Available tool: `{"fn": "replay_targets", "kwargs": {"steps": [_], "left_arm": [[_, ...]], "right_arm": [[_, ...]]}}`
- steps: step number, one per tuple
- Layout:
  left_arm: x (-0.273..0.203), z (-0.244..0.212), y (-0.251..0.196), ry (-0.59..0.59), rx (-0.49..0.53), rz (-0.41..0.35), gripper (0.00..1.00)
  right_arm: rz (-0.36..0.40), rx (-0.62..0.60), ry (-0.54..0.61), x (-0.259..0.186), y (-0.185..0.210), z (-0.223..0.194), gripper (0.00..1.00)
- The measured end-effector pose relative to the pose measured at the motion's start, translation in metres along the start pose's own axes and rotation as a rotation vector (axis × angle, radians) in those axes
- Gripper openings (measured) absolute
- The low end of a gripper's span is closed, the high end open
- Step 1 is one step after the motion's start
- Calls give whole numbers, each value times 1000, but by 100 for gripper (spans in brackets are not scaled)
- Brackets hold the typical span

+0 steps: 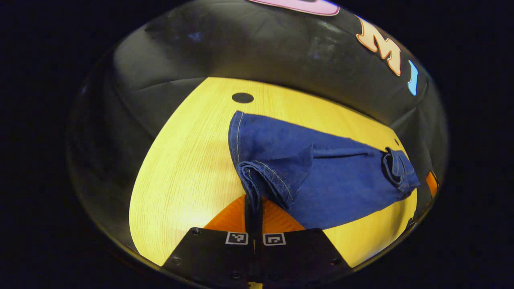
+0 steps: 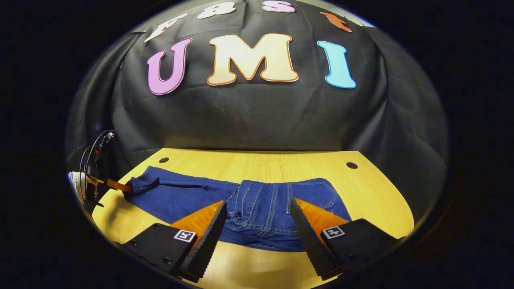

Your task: Grasp the waist and the cuffs of the jeans and fold them to make the two legs overlap; first hold the waist and fold one-third of the jeans toward the cuffs, then hold the cuffs and fold the remaining one-third in the same direction to finish folding.

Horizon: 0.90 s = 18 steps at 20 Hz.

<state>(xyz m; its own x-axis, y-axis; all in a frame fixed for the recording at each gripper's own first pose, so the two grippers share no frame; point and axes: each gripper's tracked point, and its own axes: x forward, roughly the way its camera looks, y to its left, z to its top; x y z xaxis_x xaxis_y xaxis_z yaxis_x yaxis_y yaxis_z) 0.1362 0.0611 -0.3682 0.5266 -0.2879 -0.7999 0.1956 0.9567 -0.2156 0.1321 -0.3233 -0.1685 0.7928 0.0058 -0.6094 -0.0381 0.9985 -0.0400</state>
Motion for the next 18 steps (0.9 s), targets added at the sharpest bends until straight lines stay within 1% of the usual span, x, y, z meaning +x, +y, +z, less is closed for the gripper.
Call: {"fn": "replay_targets", "kwargs": {"steps": [1, 2, 3, 4, 6, 8, 9, 10, 11, 12, 13, 17, 18], "left_arm": [[-8, 6, -8, -19, 10, -6, 0], [-17, 12, -18, -33, 12, -14, 0], [-25, 17, -34, -40, 0, -39, 0], [-32, 22, -49, -44, -15, -59, 0], [-48, 39, -87, -82, -30, -97, 0], [-57, 50, -121, -120, 1, -128, 0], [-60, 54, -137, -127, 20, -140, 0], [-64, 58, -152, -135, 38, -150, 0], [-68, 63, -168, -141, 54, -160, 0], [-69, 68, -184, -152, 62, -173, 0], [-71, 72, -202, -162, 68, -190, 0], [-74, 86, -269, -194, 100, -260, 0], [-74, 87, -285, -196, 119, -272, 0]], "right_arm": [[-3, 1, -10, -4, -9, 5, 94], [-5, 10, -17, -8, -17, 10, 94], [2, 22, -24, -12, -23, 13, 94], [10, 31, -31, -16, -30, 18, 98], [12, 34, -35, -18, -47, 22, 98], [24, 45, -25, -18, -59, 23, 98], [32, 51, -30, -19, -63, 27, 94], [40, 55, -41, -21, -68, 31, 98], [51, 58, -51, -23, -71, 34, 98], [58, 59, -58, -25, -76, 38, 94], [63, 58, -62, -28, -81, 39, 98], [62, 48, -72, -37, -112, 43, 98], [59, 56, -77, -41, -120, 45, 94]]}}
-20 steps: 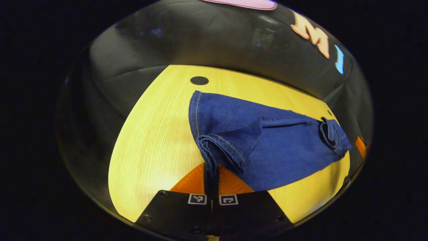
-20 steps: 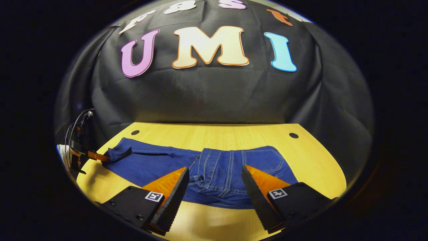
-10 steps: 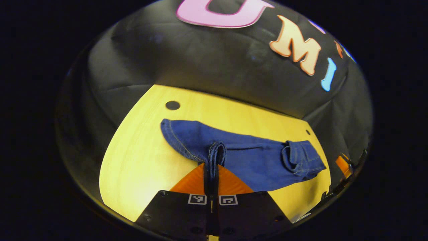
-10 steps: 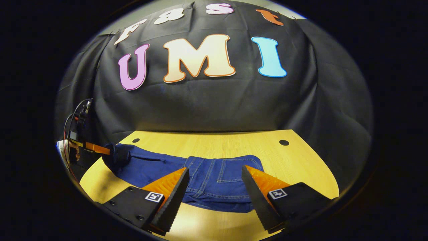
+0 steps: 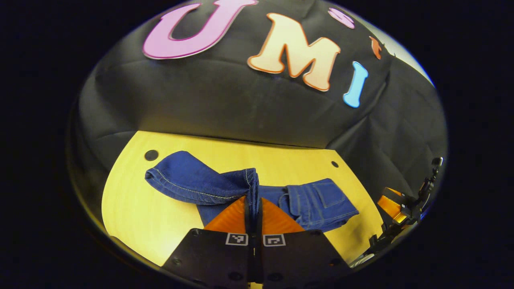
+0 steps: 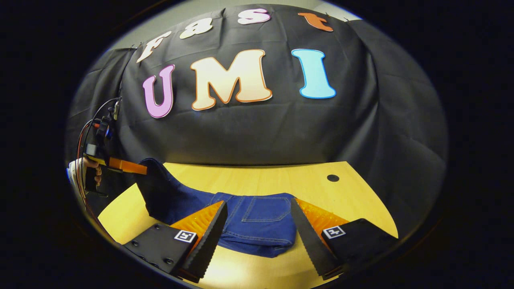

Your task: Grasp the waist and the cuffs of the jeans and fold them to make the two legs overlap; first hold the waist and fold one-third of the jeans toward the cuffs, then hold the cuffs and fold the remaining one-third in the same direction to finish folding.

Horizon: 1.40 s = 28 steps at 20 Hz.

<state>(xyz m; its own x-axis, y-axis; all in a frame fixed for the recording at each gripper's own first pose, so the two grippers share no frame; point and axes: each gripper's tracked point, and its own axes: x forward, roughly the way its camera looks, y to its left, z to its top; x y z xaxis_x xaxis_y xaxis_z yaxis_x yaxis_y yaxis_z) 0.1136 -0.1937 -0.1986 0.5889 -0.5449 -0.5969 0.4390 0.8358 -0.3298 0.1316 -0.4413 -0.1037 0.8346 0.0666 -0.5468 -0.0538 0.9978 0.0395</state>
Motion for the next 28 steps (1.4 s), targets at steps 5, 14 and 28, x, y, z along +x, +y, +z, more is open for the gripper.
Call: {"fn": "replay_targets", "kwargs": {"steps": [5, 14, 28], "left_arm": [[41, -2, -76, 5, 54, -93, 0], [126, -46, -166, 20, 68, -134, 0], [50, -25, -153, -326, 150, 99, 96]], "right_arm": [[-63, 34, -13, -21, -50, 3, 98], [-195, 40, -1, -61, -134, -16, 98], [-101, 42, -146, -77, -101, 15, 98]]}}
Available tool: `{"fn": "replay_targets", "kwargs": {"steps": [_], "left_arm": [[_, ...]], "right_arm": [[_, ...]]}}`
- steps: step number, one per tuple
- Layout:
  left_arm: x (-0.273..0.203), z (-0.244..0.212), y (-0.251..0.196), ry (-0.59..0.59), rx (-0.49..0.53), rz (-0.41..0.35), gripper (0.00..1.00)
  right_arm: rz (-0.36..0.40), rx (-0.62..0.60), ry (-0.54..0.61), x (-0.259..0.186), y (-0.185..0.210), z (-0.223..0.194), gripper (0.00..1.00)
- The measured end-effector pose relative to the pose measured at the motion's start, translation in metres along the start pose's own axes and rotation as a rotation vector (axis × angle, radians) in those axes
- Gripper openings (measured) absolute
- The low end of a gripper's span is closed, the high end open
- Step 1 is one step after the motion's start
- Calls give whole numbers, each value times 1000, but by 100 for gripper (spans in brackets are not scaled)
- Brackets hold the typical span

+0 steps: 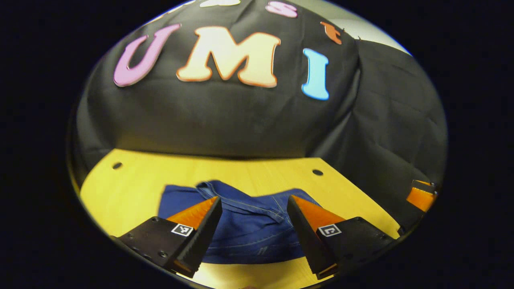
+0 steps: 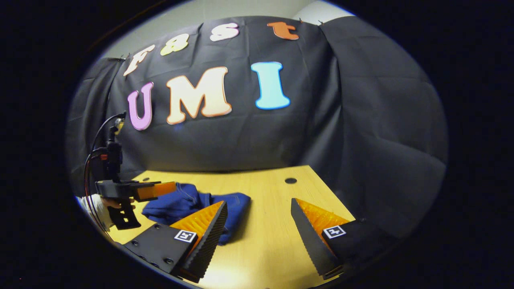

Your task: Grasp the waist and the cuffs of the jeans and fold them to make the two legs overlap; first hold the waist and fold one-third of the jeans toward the cuffs, then hold the cuffs and fold the remaining one-third in the same direction to finish folding.

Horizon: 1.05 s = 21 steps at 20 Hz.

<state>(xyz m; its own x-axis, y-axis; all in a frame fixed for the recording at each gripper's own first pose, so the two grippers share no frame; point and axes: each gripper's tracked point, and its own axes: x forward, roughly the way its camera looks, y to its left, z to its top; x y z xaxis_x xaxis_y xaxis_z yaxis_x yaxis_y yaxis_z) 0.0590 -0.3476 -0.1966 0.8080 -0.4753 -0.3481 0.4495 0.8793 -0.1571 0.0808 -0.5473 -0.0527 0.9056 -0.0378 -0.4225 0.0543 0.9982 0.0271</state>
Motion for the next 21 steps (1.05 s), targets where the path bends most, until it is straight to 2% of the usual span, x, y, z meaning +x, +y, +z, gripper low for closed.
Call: {"fn": "replay_targets", "kwargs": {"steps": [3, 6, 7, 8, 9, 10, 12, 15, 16, 17, 19, 21], "left_arm": [[-61, 43, 25, -143, 66, 88, 96], [-122, 73, 41, -231, 92, 126, 95], [-141, 80, 44, -250, 98, 138, 95], [-158, 86, 48, -268, 101, 139, 95], [-175, 89, 52, -281, 111, 148, 93], [-190, 94, 57, -302, 127, 157, 94], [-213, 96, 67, -323, 145, 176, 96], [-237, 96, 74, -327, 133, 187, 94], [-242, 97, 78, -329, 124, 193, 95], [-244, 98, 82, -334, 115, 196, 95], [-251, 104, 86, -350, 103, 202, 94], [-257, 109, 86, -357, 103, 196, 96]], "right_arm": [[45, 51, -111, -22, 45, 41, 98], [107, 88, -199, -53, 88, 77, 98], [122, 95, -218, -65, 100, 84, 93], [124, 103, -241, -74, 108, 91, 98], [136, 105, -262, -84, 118, 96, 93], [141, 102, -279, -92, 126, 99, 98], [136, 77, -300, -107, 135, 104, 98], [125, 67, -307, -126, 145, 105, 98], [125, 68, -306, -129, 148, 105, 100], [119, 61, -306, -130, 149, 105, 97], [111, 41, -303, -135, 153, 108, 97], [109, 25, -326, -141, 156, 117, 98]]}}
